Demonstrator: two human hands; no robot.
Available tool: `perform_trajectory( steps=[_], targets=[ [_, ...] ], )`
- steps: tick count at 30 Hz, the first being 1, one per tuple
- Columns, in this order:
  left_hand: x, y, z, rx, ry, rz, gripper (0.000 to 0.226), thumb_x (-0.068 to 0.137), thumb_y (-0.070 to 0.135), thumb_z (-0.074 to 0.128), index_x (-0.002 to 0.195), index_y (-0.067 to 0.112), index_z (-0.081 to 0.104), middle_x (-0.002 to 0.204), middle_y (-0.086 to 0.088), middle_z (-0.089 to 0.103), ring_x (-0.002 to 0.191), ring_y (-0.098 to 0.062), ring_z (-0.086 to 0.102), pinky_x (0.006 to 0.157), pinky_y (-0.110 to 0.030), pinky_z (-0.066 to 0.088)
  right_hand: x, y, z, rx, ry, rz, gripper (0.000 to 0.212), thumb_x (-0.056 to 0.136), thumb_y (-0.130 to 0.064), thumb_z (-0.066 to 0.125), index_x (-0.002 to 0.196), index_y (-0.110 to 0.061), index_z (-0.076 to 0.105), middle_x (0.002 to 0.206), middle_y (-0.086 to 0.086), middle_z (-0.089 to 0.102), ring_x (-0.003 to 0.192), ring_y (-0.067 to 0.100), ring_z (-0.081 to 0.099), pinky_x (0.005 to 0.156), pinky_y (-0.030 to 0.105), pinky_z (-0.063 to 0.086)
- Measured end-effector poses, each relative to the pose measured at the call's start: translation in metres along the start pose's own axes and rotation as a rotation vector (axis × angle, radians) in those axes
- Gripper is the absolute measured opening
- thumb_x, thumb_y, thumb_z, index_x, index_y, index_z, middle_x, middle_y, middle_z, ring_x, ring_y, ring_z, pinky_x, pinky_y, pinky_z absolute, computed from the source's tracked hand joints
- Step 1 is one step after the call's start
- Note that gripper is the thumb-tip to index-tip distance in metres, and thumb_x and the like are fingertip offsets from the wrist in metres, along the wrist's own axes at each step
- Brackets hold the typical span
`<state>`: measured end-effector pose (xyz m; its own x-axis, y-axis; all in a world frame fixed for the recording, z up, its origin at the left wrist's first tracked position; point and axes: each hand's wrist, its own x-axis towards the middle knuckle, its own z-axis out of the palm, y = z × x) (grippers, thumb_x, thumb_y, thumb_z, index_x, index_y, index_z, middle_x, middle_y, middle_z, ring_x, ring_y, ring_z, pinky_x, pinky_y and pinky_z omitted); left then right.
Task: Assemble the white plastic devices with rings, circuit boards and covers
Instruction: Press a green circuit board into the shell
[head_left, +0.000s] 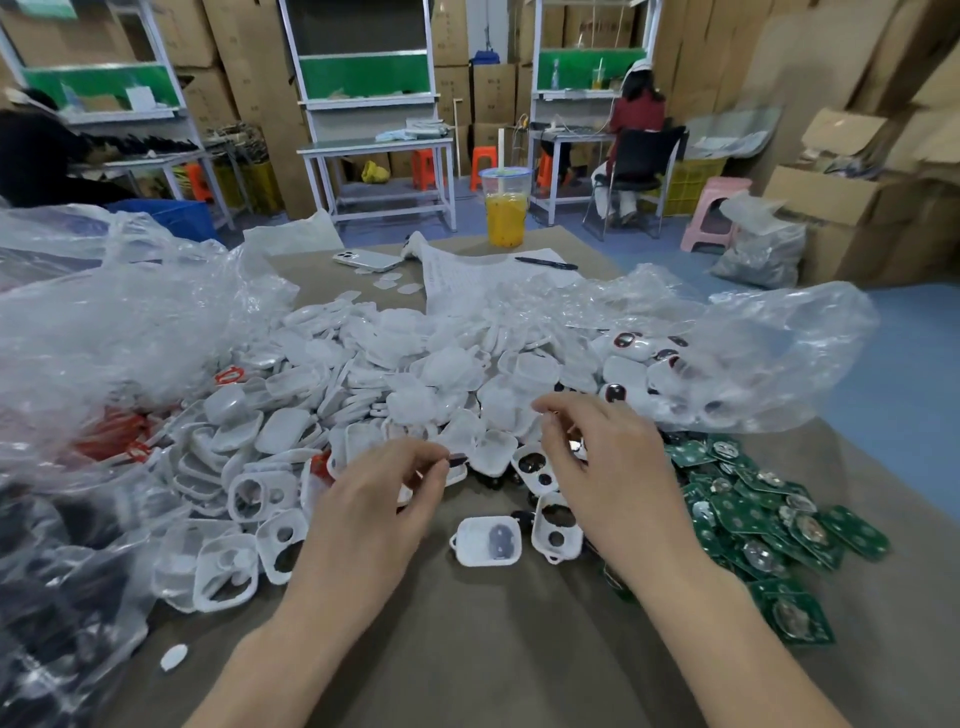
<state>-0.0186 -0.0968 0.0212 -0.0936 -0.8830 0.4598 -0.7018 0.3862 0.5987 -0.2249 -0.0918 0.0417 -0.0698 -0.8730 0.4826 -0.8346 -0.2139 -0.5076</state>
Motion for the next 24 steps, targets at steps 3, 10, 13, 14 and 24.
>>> perform_trajectory(
  steps=[3, 10, 13, 14, 24],
  targets=[
    [0.000, -0.005, 0.001, 0.171, -0.020, 0.179, 0.009, 0.090, 0.034, 0.069, 0.099, 0.033, 0.072, 0.091, 0.029, 0.064, 0.093, 0.007, 0.055, 0.097, -0.006, 0.032, -0.024, 0.015, -0.016, -0.343, 0.078, 0.178, 0.038, 0.099, -0.039, 0.042, 0.130, -0.027, 0.061, 0.130, 0.001, 0.062, 0.124, 0.026, 0.050, 0.112, 0.042, 0.025],
    [-0.003, -0.009, -0.001, 0.225, -0.045, 0.141, 0.019, 0.093, 0.030, 0.070, 0.112, 0.033, 0.070, 0.102, 0.024, 0.063, 0.101, -0.002, 0.056, 0.098, 0.007, 0.001, -0.048, 0.034, -0.029, -0.460, -0.155, 0.442, 0.043, 0.103, -0.047, 0.031, 0.143, -0.037, 0.044, 0.150, -0.007, 0.043, 0.138, 0.020, 0.034, 0.119, 0.040, 0.020],
    [-0.005, -0.010, -0.001, 0.208, -0.042, 0.136, 0.017, 0.094, 0.032, 0.066, 0.110, 0.034, 0.069, 0.099, 0.025, 0.062, 0.100, 0.001, 0.054, 0.099, 0.006, 0.001, -0.046, 0.030, -0.029, -0.435, -0.120, 0.424, 0.038, 0.104, -0.040, 0.034, 0.141, -0.039, 0.046, 0.141, -0.010, 0.049, 0.129, 0.018, 0.040, 0.113, 0.036, 0.026],
    [-0.005, -0.011, -0.001, 0.193, -0.045, 0.123, 0.016, 0.095, 0.034, 0.064, 0.111, 0.036, 0.069, 0.099, 0.026, 0.062, 0.102, 0.002, 0.054, 0.099, 0.006, 0.001, -0.047, 0.031, -0.029, -0.428, -0.112, 0.414, 0.038, 0.105, -0.039, 0.035, 0.141, -0.039, 0.046, 0.139, -0.010, 0.049, 0.127, 0.017, 0.041, 0.112, 0.035, 0.028],
    [-0.003, -0.010, -0.001, 0.064, -0.043, 0.110, 0.023, 0.099, 0.040, 0.049, 0.113, 0.038, 0.067, 0.103, 0.034, 0.060, 0.108, 0.004, 0.051, 0.097, -0.002, 0.023, -0.047, 0.039, -0.021, -0.130, 0.031, 0.305, 0.037, 0.099, -0.007, 0.049, 0.125, -0.029, 0.062, 0.128, -0.008, 0.050, 0.116, 0.011, 0.038, 0.100, 0.032, 0.038]
  ],
)
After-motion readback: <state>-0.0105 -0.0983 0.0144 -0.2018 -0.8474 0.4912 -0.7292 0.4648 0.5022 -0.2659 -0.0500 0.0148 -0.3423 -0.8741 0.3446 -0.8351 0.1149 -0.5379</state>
